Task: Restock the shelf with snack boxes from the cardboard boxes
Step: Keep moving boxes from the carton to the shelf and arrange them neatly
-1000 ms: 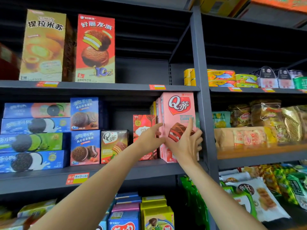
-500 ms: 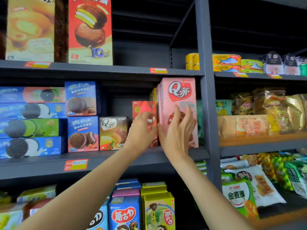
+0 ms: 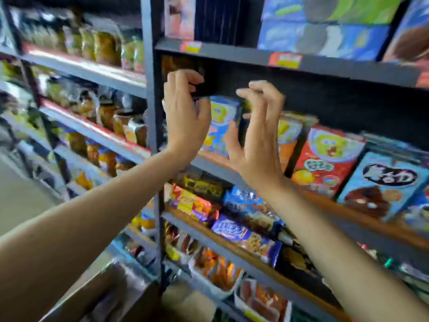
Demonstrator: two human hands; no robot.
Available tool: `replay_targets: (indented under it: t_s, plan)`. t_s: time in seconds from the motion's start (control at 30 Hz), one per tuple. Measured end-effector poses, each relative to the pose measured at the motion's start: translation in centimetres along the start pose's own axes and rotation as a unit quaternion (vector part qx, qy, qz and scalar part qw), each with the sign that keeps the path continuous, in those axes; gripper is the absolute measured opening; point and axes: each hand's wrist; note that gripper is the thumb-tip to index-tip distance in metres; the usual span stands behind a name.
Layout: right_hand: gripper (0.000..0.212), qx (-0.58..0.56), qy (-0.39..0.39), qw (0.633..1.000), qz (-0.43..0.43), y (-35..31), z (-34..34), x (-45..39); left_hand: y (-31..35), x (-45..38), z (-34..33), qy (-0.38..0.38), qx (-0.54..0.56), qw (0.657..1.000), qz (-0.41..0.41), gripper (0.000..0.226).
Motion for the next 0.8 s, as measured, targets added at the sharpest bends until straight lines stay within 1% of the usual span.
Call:
replay_targets:
  t_s: [0.07, 0.13, 0.2, 0.3, 0.33, 0.4, 0.47, 0.5, 0.53, 0.57, 0.6, 0.63, 0.67, 0.73, 0.77, 0.8]
  plan:
    - [0.041, -0.023, -0.094, 0.995, -0.034, -2.1, -7.9, 5.0, -9.1, 2.2, 5.2, -0.009, -0.087, 0.995, 0.056, 0.031]
    - [0.043, -0.031, -0.194, 0.977, -0.085, -3.8, -16.0, 10.3, -18.1, 5.3, 9.7, -0.049, -0.165, 0.977, 0.126, 0.032]
    - [0.048, -0.012, -0.297, 0.945, -0.133, -5.3, -23.9, 16.5, -26.4, 9.0, 13.8, -0.115, -0.222, 0.949, 0.191, 0.037]
    - [0.048, 0.002, -0.425, 0.886, -0.183, -7.1, -33.9, 26.1, -36.7, 14.6, 19.9, -0.204, -0.272, 0.904, 0.258, 0.039]
    - [0.047, -0.002, -0.477, 0.853, -0.21, -7.6, -36.6, 29.5, -39.6, 16.6, 21.8, -0.228, -0.285, 0.89, 0.275, 0.041]
    - [0.043, -0.011, -0.593, 0.756, -0.277, -8.6, -40.9, 36.8, -45.3, 21.4, 25.5, -0.269, -0.312, 0.855, 0.315, 0.05]
    - [0.043, -0.017, -0.672, 0.667, -0.321, -9.4, -43.9, 44.5, -50.8, 27.0, 28.6, -0.315, -0.356, 0.806, 0.354, 0.054]
    - [0.047, -0.026, -0.693, 0.63, -0.351, -9.6, -45.3, 48.1, -53.3, 29.8, 29.9, -0.338, -0.378, 0.776, 0.374, 0.053]
    - [0.052, -0.034, -0.707, 0.594, -0.383, -9.9, -46.4, 51.3, -55.5, 32.5, 30.9, -0.36, -0.397, 0.741, 0.405, 0.048]
    - [0.051, -0.042, -0.718, 0.564, -0.406, -10.1, -47.6, 54.0, -57.3, 34.9, 31.6, -0.371, -0.407, 0.71, 0.44, 0.039]
    - [0.043, -0.046, -0.724, 0.548, -0.417, -10.1, -48.9, 56.4, -59.1, 37.4, 32.2, -0.375, -0.408, 0.69, 0.466, 0.031]
    - [0.034, -0.046, -0.728, 0.541, -0.419, -10.2, -50.2, 58.5, -60.8, 39.6, 32.7, -0.383, -0.404, 0.68, 0.478, 0.03]
    - [0.032, -0.047, -0.734, 0.529, -0.424, -10.3, -51.8, 60.6, -62.2, 41.6, 33.0, -0.403, -0.4, 0.667, 0.483, 0.033]
    - [0.037, -0.057, -0.736, 0.519, -0.43, -11.0, -55.6, 64.6, -65.5, 45.7, 34.0, -0.444, -0.394, 0.638, 0.491, 0.039]
    - [0.04, -0.061, -0.737, 0.512, -0.437, -11.1, -57.1, 65.8, -66.4, 46.7, 34.2, -0.455, -0.375, 0.63, 0.505, 0.043]
    - [0.043, -0.059, -0.747, 0.492, -0.443, -11.0, -58.5, 66.9, -67.1, 47.5, 34.5, -0.462, -0.354, 0.623, 0.522, 0.047]
Point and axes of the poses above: each hand's wrist, its own x-axis away from the middle knuckle, its own z-axis out of the back of the hand, y = z × x, and after that the axes turned 5 degrees about z, right-handed
